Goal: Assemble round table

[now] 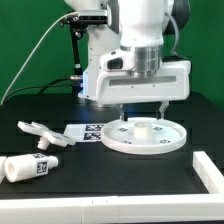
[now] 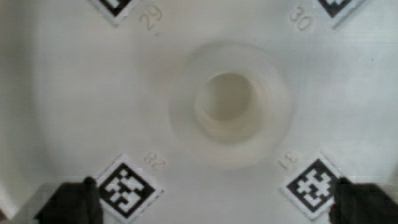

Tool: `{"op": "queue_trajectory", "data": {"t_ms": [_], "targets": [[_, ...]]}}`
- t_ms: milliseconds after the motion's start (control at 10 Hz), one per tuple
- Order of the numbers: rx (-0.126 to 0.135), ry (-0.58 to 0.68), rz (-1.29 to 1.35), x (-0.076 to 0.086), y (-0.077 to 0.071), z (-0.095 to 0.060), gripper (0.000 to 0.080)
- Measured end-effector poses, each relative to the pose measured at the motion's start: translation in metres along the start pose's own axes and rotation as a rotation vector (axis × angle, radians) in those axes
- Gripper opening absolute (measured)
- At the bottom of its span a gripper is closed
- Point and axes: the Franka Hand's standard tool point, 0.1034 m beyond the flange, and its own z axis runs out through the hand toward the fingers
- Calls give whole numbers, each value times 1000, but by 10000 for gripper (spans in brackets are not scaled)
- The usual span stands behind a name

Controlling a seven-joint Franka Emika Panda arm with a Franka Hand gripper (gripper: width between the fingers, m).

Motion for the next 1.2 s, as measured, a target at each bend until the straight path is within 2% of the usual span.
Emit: {"op": "queue_trajectory", "data": {"t_ms": [100, 300, 600, 700, 1000, 1100, 1200], "targets": [[5, 22, 17, 0, 2, 5, 649], [5, 17, 15, 0, 1, 5, 649], [1, 24, 8, -15, 5, 29, 649], [0, 21, 5, -17, 2, 33, 649], [-1, 19, -14, -18, -1, 34, 626], [-1, 19, -15, -18, -1, 34, 448], [-1, 19, -15, -18, -1, 34, 403]]}}
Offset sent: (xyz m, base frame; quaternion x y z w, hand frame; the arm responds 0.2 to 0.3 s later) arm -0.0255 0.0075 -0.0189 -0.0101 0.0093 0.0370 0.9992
